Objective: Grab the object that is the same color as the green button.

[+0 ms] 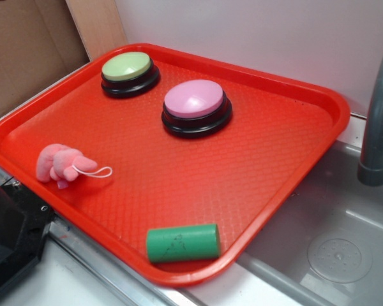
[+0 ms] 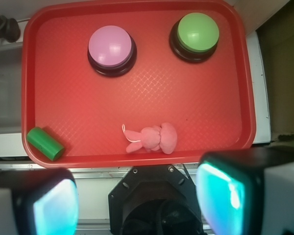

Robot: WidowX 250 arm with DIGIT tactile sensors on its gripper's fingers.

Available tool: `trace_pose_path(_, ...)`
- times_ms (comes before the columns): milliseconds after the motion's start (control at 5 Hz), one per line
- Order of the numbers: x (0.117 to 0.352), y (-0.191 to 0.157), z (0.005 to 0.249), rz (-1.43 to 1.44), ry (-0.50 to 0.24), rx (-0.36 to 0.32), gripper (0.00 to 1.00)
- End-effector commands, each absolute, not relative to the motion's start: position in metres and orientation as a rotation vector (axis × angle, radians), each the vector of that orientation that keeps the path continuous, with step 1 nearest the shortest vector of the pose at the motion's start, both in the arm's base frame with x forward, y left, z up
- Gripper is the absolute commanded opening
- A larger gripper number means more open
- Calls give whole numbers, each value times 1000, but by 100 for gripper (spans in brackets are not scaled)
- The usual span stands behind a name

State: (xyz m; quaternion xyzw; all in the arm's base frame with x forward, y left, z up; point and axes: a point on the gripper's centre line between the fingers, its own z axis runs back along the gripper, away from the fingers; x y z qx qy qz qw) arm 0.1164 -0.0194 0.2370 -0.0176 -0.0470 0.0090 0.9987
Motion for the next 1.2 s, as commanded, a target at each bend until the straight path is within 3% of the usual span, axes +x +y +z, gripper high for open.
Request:
trace_pose_path(0,116,-19,237,18,-94,-35,100)
trace_pose_path(400,126,-33,222,10,-96,21,100)
trace_pose_path(600,142,-60,198,-146,-90,25,100)
trace_pose_path(1000,150,-118,158,-417,-140,54,100)
